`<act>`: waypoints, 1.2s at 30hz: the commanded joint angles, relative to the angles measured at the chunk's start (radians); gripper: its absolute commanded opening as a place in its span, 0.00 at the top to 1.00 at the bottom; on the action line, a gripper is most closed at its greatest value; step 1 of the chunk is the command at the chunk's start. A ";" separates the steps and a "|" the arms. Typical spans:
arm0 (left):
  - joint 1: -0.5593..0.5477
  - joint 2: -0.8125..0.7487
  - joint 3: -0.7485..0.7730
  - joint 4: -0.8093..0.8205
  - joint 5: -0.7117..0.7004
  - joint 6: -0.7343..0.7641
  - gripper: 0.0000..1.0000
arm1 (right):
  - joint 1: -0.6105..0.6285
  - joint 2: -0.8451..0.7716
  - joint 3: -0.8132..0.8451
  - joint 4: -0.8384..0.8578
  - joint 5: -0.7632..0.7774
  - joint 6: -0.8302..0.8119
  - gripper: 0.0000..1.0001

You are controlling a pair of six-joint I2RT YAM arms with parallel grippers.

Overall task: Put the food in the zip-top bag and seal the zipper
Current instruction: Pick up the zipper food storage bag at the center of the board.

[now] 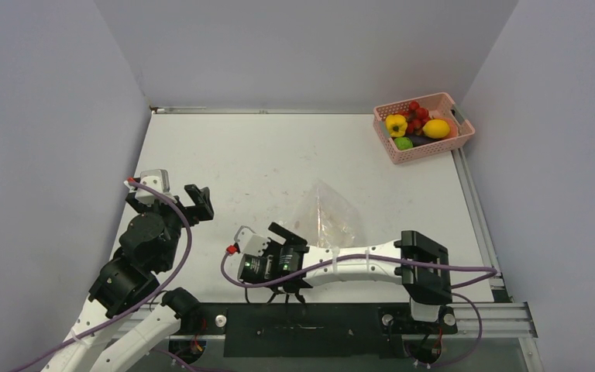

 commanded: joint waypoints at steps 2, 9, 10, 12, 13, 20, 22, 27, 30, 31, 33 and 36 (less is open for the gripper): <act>0.006 -0.005 0.001 0.036 -0.007 -0.008 0.04 | 0.041 0.079 0.071 -0.088 0.162 0.028 0.09; 0.008 -0.008 0.001 0.034 -0.004 -0.011 0.04 | 0.066 0.154 0.101 -0.163 0.266 0.052 0.08; 0.009 -0.008 0.001 0.035 -0.003 -0.011 0.04 | 0.067 0.158 0.101 -0.167 0.273 0.055 0.08; 0.009 -0.007 0.001 0.035 0.001 -0.011 0.04 | 0.069 0.163 0.101 -0.173 0.284 0.058 0.07; 0.009 -0.006 0.000 0.037 0.001 -0.011 0.04 | 0.069 0.165 0.101 -0.175 0.290 0.059 0.07; 0.011 -0.003 0.001 0.037 0.009 -0.011 0.04 | 0.069 0.177 0.103 -0.187 0.334 0.073 0.02; 0.011 -0.003 0.001 0.038 0.009 -0.011 0.04 | 0.069 0.185 0.102 -0.190 0.339 0.072 0.02; 0.012 -0.002 0.001 0.039 0.013 -0.010 0.04 | 0.069 0.217 0.104 -0.210 0.359 0.075 0.04; 0.013 0.000 0.000 0.040 0.015 -0.011 0.04 | 0.069 0.229 0.104 -0.218 0.376 0.077 0.07; 0.014 0.000 0.000 0.041 0.016 -0.011 0.04 | 0.069 0.231 0.104 -0.220 0.380 0.077 0.08; 0.014 0.000 0.000 0.040 0.016 -0.011 0.04 | 0.068 0.233 0.101 -0.219 0.386 0.077 0.11; 0.015 0.000 0.000 0.040 0.017 -0.011 0.04 | 0.066 0.240 0.099 -0.223 0.399 0.075 0.16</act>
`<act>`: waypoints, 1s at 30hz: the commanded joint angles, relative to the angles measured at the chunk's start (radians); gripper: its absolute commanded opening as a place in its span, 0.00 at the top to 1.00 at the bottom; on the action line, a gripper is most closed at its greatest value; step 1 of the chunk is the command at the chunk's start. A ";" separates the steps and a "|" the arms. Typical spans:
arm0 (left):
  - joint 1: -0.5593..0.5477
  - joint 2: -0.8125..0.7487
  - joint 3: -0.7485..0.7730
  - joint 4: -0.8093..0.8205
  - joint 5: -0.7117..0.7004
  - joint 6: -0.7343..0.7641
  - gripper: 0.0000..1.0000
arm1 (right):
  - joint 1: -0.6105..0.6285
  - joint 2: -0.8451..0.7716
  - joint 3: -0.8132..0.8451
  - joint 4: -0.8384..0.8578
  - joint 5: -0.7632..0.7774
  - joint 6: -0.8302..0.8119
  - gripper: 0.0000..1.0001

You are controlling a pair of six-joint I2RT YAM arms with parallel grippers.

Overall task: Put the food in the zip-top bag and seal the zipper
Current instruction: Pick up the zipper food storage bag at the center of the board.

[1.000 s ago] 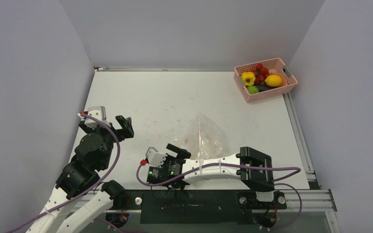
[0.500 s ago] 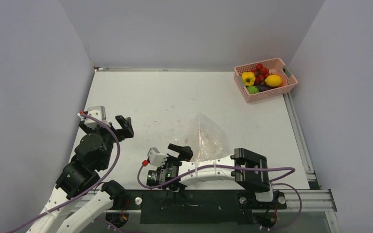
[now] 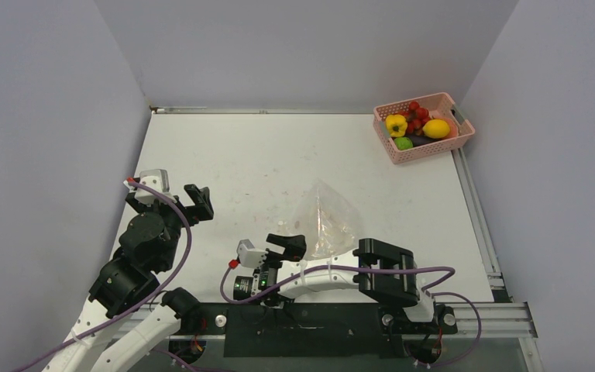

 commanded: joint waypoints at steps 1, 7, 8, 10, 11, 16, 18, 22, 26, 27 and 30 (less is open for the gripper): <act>0.009 0.000 0.000 0.039 0.011 -0.008 0.04 | 0.005 -0.005 0.027 -0.023 0.072 0.007 0.17; 0.010 0.000 0.000 0.039 0.011 -0.008 0.04 | -0.006 -0.002 0.017 -0.020 0.080 0.009 0.28; 0.010 0.002 0.000 0.040 0.012 -0.008 0.04 | -0.005 -0.001 0.015 -0.022 0.084 0.014 0.30; 0.010 0.004 0.000 0.040 0.012 -0.008 0.04 | -0.006 0.000 0.015 -0.030 0.091 0.022 0.35; 0.010 0.005 0.000 0.041 0.012 -0.008 0.04 | -0.006 0.000 0.015 -0.033 0.093 0.026 0.39; 0.011 0.006 0.000 0.041 0.016 -0.008 0.04 | -0.007 -0.008 0.007 -0.039 0.105 0.039 0.57; 0.011 0.009 0.000 0.040 0.017 -0.008 0.04 | -0.008 -0.012 0.005 -0.038 0.110 0.040 0.63; 0.011 0.006 0.000 0.040 0.015 -0.008 0.04 | -0.010 -0.017 0.004 -0.038 0.117 0.045 0.81; 0.013 0.004 -0.001 0.040 0.013 -0.008 0.04 | -0.010 -0.029 0.003 -0.047 0.144 0.059 0.95; 0.013 0.003 -0.002 0.039 0.014 -0.008 0.04 | -0.010 -0.034 0.002 -0.049 0.151 0.065 0.95; 0.013 0.002 -0.002 0.039 0.013 -0.009 0.04 | -0.011 -0.063 -0.001 -0.050 0.170 0.085 0.95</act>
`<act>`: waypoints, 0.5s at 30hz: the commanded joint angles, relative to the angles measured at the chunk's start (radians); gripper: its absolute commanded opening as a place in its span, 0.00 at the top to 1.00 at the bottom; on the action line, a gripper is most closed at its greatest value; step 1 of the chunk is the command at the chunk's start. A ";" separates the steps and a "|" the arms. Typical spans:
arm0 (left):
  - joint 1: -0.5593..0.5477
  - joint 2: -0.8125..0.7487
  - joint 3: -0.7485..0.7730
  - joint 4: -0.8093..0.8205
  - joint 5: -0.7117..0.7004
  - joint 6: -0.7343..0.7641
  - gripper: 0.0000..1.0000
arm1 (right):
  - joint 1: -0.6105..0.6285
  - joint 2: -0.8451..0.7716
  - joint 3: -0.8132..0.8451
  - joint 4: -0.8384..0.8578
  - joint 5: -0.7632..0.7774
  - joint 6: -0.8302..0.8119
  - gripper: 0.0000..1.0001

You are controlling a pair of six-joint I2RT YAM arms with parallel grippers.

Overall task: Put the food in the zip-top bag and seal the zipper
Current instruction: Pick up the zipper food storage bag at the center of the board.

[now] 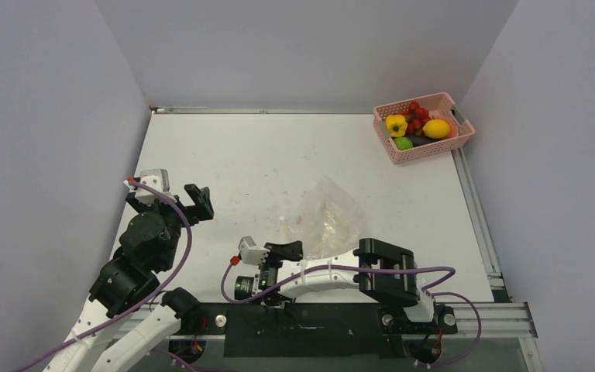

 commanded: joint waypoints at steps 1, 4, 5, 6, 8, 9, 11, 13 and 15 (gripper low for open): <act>0.007 0.000 -0.001 0.039 0.007 -0.009 0.04 | -0.010 -0.076 -0.002 -0.013 0.073 0.034 0.95; 0.006 0.000 -0.001 0.040 0.007 -0.011 0.04 | -0.016 -0.118 -0.008 0.003 0.076 0.036 0.95; 0.008 -0.001 -0.001 0.042 0.007 -0.011 0.04 | -0.019 -0.131 -0.010 0.007 0.078 0.038 0.95; 0.008 0.000 -0.001 0.041 0.009 -0.011 0.04 | -0.023 -0.143 -0.012 0.009 0.079 0.040 0.95; 0.009 0.002 -0.001 0.041 0.011 -0.011 0.04 | -0.035 -0.164 -0.015 0.012 0.080 0.043 0.95; 0.008 0.002 -0.002 0.041 0.011 -0.011 0.04 | -0.041 -0.173 -0.016 0.013 0.082 0.044 0.95; 0.008 0.001 -0.001 0.041 0.012 -0.012 0.04 | -0.056 -0.187 -0.019 0.013 0.089 0.049 0.95; 0.008 0.001 -0.001 0.042 0.015 -0.014 0.04 | -0.071 -0.205 -0.020 0.011 0.093 0.053 0.95; 0.008 0.002 -0.001 0.042 0.016 -0.016 0.04 | -0.087 -0.225 -0.024 0.017 0.096 0.055 0.95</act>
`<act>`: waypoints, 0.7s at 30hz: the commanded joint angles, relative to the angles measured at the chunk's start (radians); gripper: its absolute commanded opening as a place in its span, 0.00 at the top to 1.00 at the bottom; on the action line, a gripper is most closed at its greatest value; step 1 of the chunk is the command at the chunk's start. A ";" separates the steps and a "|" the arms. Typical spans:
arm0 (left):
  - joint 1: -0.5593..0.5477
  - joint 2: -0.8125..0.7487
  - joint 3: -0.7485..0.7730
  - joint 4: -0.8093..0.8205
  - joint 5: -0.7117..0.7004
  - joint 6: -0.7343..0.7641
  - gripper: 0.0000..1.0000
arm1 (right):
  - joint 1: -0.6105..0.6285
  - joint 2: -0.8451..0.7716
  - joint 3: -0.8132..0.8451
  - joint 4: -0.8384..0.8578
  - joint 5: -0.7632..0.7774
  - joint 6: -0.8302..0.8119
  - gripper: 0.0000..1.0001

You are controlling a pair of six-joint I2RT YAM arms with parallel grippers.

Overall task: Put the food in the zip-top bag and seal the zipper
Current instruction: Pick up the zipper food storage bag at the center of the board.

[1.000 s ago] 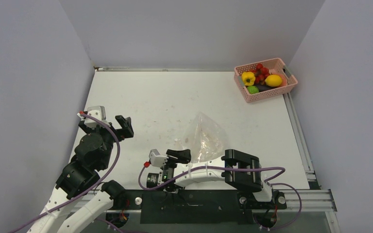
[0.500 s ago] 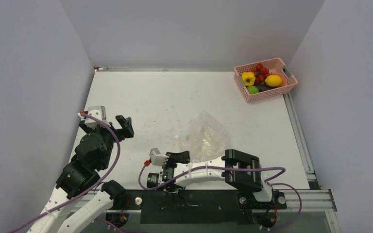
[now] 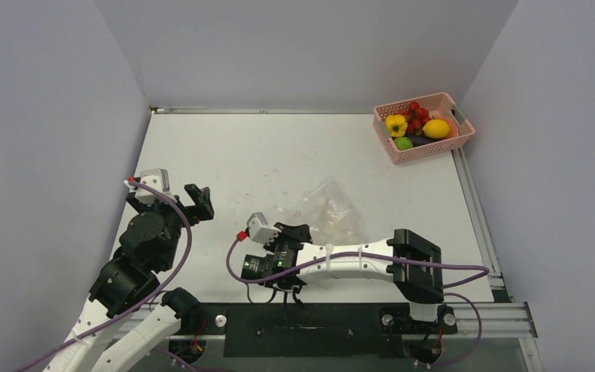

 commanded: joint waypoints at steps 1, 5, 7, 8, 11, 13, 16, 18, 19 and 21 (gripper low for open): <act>0.006 0.003 -0.002 0.041 0.012 -0.014 0.04 | -0.035 -0.077 -0.015 0.019 0.052 0.022 0.95; 0.008 0.008 0.000 0.044 0.039 -0.015 0.04 | -0.069 -0.127 -0.023 0.043 0.039 0.020 0.95; 0.008 0.012 0.002 0.045 0.058 -0.015 0.04 | -0.088 -0.157 -0.023 0.058 0.029 0.016 0.95; 0.009 0.013 0.002 0.046 0.062 -0.017 0.04 | -0.097 -0.170 -0.023 0.068 0.023 0.013 0.95; 0.010 0.014 0.002 0.047 0.072 -0.022 0.04 | -0.127 -0.220 -0.029 0.101 -0.003 0.005 0.95; 0.010 0.015 0.002 0.049 0.095 -0.024 0.04 | -0.148 -0.255 -0.037 0.123 -0.021 0.003 0.95; 0.010 0.018 0.000 0.054 0.152 -0.024 0.04 | -0.173 -0.296 -0.045 0.144 -0.038 0.003 0.95; 0.010 0.020 0.002 0.056 0.194 -0.023 0.04 | -0.185 -0.320 -0.046 0.152 -0.045 0.007 0.95; 0.010 0.021 0.006 0.052 0.213 -0.030 0.04 | -0.188 -0.332 -0.046 0.158 -0.050 0.008 0.95; 0.010 0.029 0.012 0.053 0.265 -0.044 0.04 | -0.193 -0.355 -0.047 0.176 -0.060 0.004 0.95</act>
